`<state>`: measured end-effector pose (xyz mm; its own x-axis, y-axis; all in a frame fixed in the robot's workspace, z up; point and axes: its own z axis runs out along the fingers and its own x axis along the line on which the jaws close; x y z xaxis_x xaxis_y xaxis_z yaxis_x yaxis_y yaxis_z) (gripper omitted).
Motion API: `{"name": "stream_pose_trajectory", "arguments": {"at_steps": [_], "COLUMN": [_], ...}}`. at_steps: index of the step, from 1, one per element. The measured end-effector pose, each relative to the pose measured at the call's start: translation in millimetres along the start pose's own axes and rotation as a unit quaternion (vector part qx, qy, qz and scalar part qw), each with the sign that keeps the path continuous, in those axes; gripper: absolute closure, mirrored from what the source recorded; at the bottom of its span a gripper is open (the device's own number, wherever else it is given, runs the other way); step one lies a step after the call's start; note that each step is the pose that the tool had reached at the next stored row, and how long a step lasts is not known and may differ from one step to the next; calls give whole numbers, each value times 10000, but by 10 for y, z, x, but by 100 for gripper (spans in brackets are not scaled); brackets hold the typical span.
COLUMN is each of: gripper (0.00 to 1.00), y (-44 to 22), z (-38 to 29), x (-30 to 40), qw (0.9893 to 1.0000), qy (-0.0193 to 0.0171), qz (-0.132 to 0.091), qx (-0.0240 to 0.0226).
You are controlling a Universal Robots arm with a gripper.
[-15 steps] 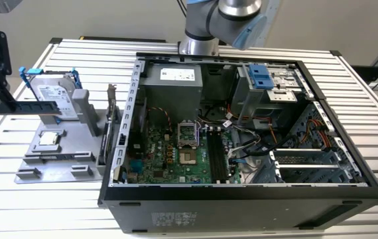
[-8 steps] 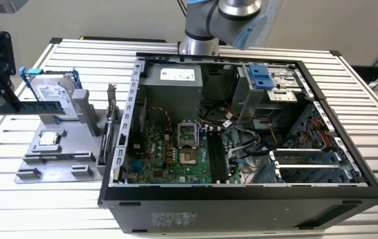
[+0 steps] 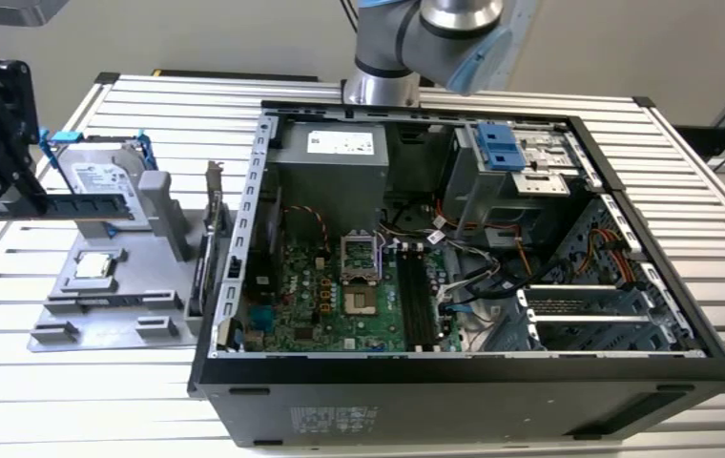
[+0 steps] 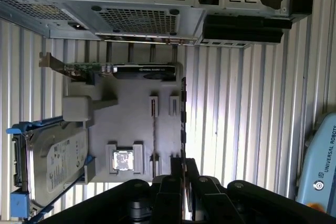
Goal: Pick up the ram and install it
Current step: 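Pick up the ram and move it above insertion slot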
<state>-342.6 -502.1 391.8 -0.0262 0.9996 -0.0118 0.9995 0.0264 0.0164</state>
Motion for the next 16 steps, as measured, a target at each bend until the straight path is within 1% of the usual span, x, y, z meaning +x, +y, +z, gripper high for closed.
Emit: {"name": "stream_pose_trajectory", "arguments": {"at_steps": [16], "gripper": [100], "y": [130], "z": [3], "x": [-4], "qw": [10000], "qy": [0], "qz": [0], "qx": [0]}}
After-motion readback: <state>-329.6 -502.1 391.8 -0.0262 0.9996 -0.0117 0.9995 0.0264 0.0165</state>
